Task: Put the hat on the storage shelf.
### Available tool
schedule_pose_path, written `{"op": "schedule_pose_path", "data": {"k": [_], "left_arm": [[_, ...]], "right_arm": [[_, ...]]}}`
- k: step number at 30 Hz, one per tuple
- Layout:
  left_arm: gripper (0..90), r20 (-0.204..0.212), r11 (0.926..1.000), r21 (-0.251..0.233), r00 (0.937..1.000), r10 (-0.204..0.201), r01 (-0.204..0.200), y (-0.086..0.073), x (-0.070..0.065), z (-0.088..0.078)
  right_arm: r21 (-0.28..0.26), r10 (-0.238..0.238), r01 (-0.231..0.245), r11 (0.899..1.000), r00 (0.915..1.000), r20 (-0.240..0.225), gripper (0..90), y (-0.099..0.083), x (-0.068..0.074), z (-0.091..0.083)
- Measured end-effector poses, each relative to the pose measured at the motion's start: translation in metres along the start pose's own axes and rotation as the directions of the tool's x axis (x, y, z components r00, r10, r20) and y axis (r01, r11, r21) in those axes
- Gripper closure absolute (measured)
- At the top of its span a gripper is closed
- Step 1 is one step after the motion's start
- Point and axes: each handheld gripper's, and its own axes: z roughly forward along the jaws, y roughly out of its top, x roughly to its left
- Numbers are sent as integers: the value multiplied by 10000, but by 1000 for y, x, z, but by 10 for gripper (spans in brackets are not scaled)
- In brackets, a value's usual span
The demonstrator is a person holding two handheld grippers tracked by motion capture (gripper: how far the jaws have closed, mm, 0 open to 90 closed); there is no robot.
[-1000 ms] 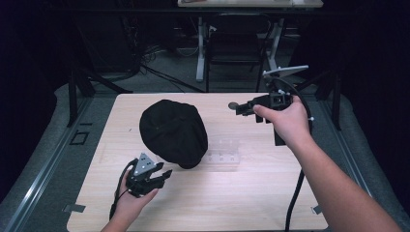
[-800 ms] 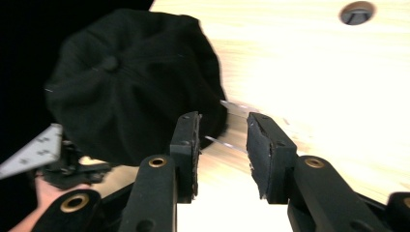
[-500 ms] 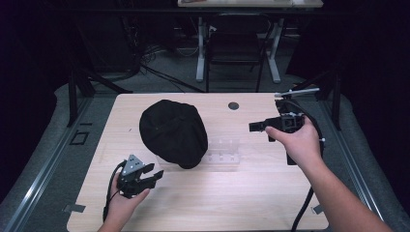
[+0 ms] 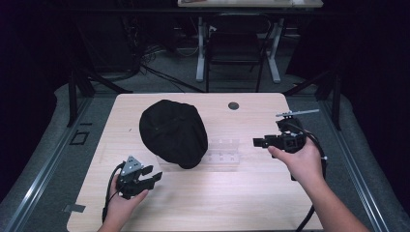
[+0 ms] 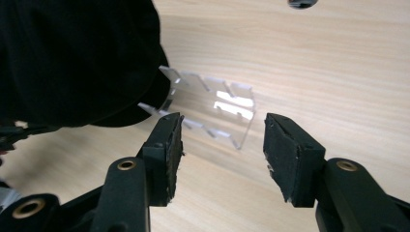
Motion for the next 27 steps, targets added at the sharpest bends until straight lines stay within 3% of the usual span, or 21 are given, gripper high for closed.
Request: {"op": "schedule_pose_path", "data": {"k": [1,2,8,9,13,19,21,27], "left_arm": [[527,7,10000,38,10000,13,-13,0,0,0],[527,21,9999,119,10000,40,-41,0,0,0],[525,107,9999,84,9999,59,-60,-2,-2,3],[525,101,9999,106,9999,93,-95,-2,-2,3],[525,107,9998,87,9998,156,-157,-2,-4,4],[524,139,9997,97,9997,223,-224,-3,-7,6],[524,118,9996,65,9995,285,-286,-3,-8,7],[524,176,9989,155,9988,451,-453,-3,-11,9]], "right_arm": [[271,-94,89,9996,9998,201,475,-7,0,3],[78,-344,341,9994,9985,424,466,-11,0,5],[64,-196,193,9998,9989,414,455,-37,-6,19],[251,-207,195,9995,9985,502,454,-41,-7,21],[-43,-43,45,10000,9989,468,446,-59,-13,29],[-306,-101,134,9994,9941,1078,443,-84,-19,41],[-460,-12,63,9989,9941,1086,443,-92,-20,45],[-667,-324,422,9969,9893,1421,443,-112,-24,57]]}}
